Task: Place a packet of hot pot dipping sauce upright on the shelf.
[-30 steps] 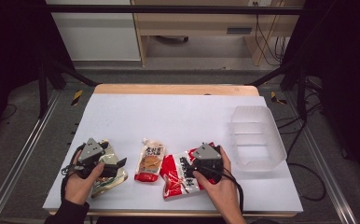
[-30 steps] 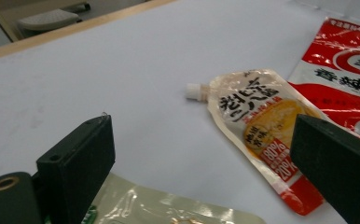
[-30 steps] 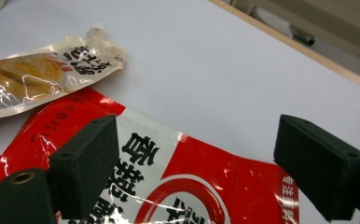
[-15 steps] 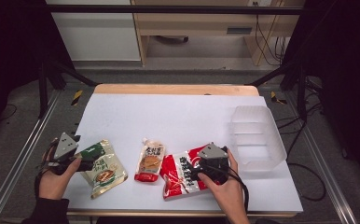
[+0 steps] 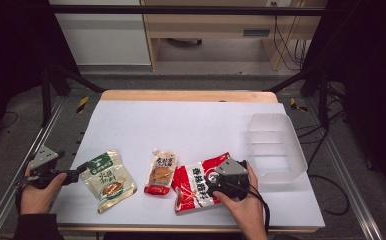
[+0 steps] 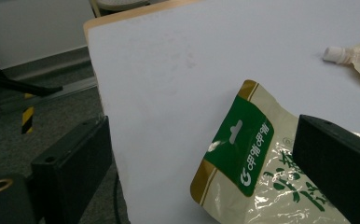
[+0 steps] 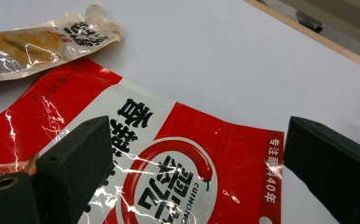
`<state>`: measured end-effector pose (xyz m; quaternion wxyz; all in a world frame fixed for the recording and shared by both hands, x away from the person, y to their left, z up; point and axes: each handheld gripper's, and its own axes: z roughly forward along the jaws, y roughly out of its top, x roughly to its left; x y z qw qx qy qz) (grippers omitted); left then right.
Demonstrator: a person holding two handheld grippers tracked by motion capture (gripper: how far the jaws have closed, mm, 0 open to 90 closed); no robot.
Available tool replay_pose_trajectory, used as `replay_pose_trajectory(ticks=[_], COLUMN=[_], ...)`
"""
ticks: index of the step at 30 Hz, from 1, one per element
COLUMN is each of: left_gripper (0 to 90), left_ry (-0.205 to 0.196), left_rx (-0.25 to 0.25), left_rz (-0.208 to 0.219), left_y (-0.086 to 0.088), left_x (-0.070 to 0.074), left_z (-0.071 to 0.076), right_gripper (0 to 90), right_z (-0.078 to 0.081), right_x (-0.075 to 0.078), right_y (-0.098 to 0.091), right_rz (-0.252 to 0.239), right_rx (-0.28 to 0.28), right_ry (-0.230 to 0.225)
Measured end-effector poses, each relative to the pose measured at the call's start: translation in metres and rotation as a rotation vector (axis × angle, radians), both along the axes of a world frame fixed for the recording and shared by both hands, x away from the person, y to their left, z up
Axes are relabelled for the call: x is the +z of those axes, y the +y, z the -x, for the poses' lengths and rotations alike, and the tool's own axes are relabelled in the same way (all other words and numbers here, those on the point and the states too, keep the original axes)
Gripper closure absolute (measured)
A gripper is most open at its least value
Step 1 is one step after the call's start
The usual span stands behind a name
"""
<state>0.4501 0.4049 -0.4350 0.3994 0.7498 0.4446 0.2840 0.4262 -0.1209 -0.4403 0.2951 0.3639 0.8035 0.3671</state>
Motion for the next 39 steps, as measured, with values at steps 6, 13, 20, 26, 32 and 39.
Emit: replay_pose_trajectory(ticks=[6, 13, 20, 26, 32, 39], left_gripper=[7.0, 10.9, 12.4, 17.5, 28.3, 41.7], left_ry=[0.098, 0.151, 0.175, 0.200, 0.211, 0.203], left_rx=[-0.057, -0.124, -0.147, -0.164, -0.195, -0.226], left_rz=[0.028, -0.051, -0.049, -0.051, -0.041, 0.019], left_y=[0.002, -0.012, -0.015, -0.013, -0.013, -0.009], left_x=[-0.013, -0.024, -0.028, -0.032, -0.031, -0.023], left_z=[-0.009, -0.014, -0.016, -0.018, -0.014, -0.003], right_gripper=[10.4, 11.8, 12.0, 12.3, 12.6, 13.1], right_z=[0.000, -0.001, 0.000, 0.001, 0.001, 0.001], right_x=[-0.003, -0.004, -0.006, -0.006, -0.006, -0.006], right_y=[0.000, -0.001, -0.001, 0.002, 0.000, -0.001], right_rz=[0.006, 0.002, -0.006, -0.002, 0.004, 0.007], right_rx=[-0.005, -0.003, 0.016, 0.030, 0.032, 0.031], right_ry=[-0.006, -0.004, -0.003, 0.003, -0.004, 0.003])
